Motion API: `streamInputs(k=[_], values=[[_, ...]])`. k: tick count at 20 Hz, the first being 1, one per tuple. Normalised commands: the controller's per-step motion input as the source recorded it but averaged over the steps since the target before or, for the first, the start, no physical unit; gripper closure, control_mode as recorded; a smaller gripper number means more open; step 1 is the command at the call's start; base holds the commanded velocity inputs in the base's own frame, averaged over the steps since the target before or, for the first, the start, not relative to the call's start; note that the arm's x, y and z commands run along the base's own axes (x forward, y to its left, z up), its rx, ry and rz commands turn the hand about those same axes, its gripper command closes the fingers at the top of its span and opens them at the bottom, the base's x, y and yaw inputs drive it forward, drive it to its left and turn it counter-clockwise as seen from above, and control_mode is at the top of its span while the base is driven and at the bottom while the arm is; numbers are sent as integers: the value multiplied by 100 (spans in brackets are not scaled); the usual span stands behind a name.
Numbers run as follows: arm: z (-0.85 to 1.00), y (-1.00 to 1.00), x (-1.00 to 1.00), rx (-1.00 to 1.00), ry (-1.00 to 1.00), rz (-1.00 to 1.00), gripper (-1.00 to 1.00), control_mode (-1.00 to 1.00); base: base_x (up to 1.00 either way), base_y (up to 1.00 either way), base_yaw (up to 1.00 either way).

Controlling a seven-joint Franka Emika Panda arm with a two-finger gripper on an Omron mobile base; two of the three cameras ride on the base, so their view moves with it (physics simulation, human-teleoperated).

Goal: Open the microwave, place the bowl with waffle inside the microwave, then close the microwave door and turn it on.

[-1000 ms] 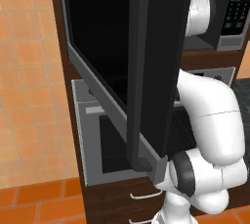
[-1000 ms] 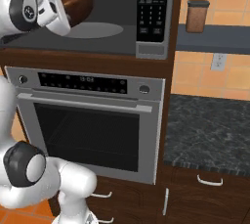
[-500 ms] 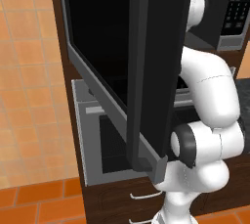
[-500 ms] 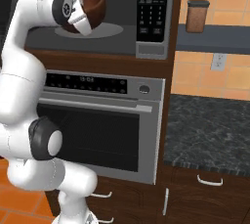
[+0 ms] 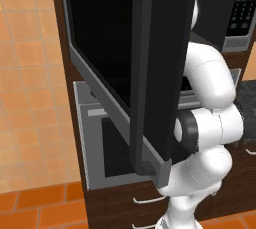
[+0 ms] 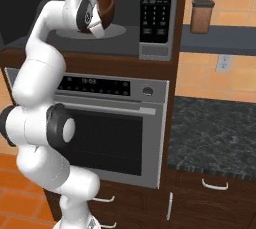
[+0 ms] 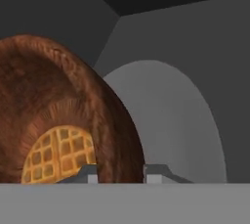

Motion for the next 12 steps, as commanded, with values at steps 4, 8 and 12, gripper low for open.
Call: streamInputs(k=[4, 8, 12], values=[[-3, 13, -7, 2, -28, 0, -100, -100, 0, 0, 0], [0, 0, -11, 21, -45, 0, -100, -100, 0, 0, 0], [2, -1, -16, 20, -39, 0, -100, -100, 0, 0, 0]])
